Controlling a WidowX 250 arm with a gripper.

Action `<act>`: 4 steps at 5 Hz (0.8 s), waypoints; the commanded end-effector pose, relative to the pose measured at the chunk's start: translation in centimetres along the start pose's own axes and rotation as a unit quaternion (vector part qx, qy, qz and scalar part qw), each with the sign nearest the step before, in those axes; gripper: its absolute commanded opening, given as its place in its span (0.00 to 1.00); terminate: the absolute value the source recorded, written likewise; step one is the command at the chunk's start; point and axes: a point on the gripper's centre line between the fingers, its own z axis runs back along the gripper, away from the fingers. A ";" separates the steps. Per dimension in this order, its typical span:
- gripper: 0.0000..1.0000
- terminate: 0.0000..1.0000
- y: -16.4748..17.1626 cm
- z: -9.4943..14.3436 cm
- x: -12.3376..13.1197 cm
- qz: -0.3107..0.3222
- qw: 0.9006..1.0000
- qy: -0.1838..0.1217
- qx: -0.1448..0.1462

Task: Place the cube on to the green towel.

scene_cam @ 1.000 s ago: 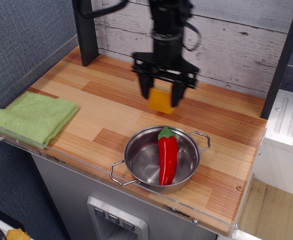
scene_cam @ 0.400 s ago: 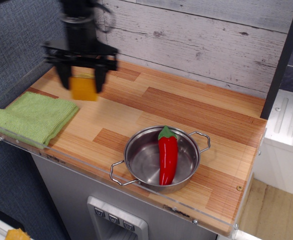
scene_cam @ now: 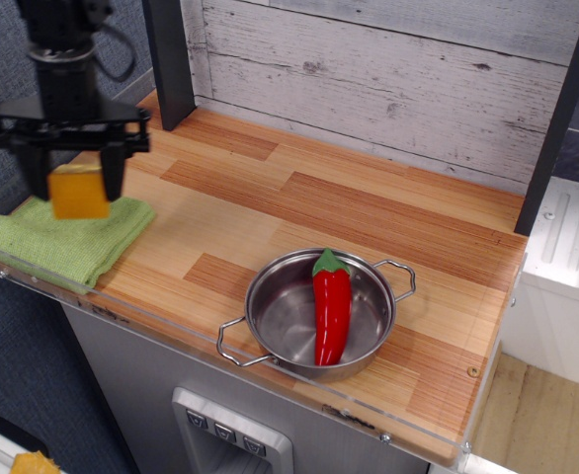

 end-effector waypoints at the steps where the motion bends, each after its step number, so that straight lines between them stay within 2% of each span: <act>1: 0.00 0.00 2.3 -1.0 -0.9 0.054 0.998 0.017 0.015; 2: 0.00 0.00 2.6 -1.8 -0.7 0.063 0.998 0.021 0.018; 4: 0.00 0.00 2.3 -3.0 -0.2 0.062 0.998 0.007 0.014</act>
